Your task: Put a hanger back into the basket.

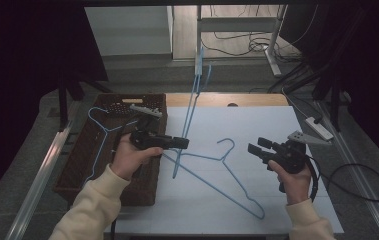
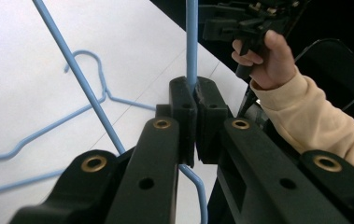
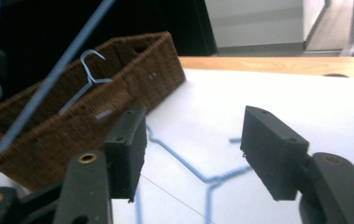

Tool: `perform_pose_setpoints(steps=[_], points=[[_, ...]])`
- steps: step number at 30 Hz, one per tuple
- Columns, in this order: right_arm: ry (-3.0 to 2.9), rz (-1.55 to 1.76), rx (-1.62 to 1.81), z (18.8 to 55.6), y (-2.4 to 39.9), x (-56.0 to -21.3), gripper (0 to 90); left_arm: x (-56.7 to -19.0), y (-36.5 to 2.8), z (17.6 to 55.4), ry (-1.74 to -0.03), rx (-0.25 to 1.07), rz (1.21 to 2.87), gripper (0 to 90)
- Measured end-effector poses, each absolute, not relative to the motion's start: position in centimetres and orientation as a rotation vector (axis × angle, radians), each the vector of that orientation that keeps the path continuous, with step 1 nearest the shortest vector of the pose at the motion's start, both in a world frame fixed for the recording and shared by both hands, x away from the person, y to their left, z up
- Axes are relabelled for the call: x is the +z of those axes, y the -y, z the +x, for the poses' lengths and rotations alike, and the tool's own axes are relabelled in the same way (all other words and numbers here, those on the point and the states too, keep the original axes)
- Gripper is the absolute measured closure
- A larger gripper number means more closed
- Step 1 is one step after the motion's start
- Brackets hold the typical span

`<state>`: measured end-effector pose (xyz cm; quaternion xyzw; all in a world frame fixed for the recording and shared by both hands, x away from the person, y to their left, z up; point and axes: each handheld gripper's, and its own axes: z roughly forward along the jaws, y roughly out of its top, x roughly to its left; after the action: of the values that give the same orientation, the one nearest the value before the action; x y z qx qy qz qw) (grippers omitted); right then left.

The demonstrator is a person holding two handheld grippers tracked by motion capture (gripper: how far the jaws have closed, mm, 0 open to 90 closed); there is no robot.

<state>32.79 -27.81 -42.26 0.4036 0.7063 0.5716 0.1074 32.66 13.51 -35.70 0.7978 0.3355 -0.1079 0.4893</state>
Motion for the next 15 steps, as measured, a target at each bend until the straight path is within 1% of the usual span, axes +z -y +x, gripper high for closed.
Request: perform_pose_setpoints(steps=[9, 15], points=[[-2.124, 1.198, 1.549, 32.6, 28.3, -44.3, 27.9, -35.5, -17.0, 32.5, -0.799, -0.240, 1.974, 87.1], [-2.130, 1.236, 1.489, 32.7, 28.9, -45.3, 25.9, -35.7, -19.2, 32.6, -0.809, -0.239, 1.988, 87.1]])
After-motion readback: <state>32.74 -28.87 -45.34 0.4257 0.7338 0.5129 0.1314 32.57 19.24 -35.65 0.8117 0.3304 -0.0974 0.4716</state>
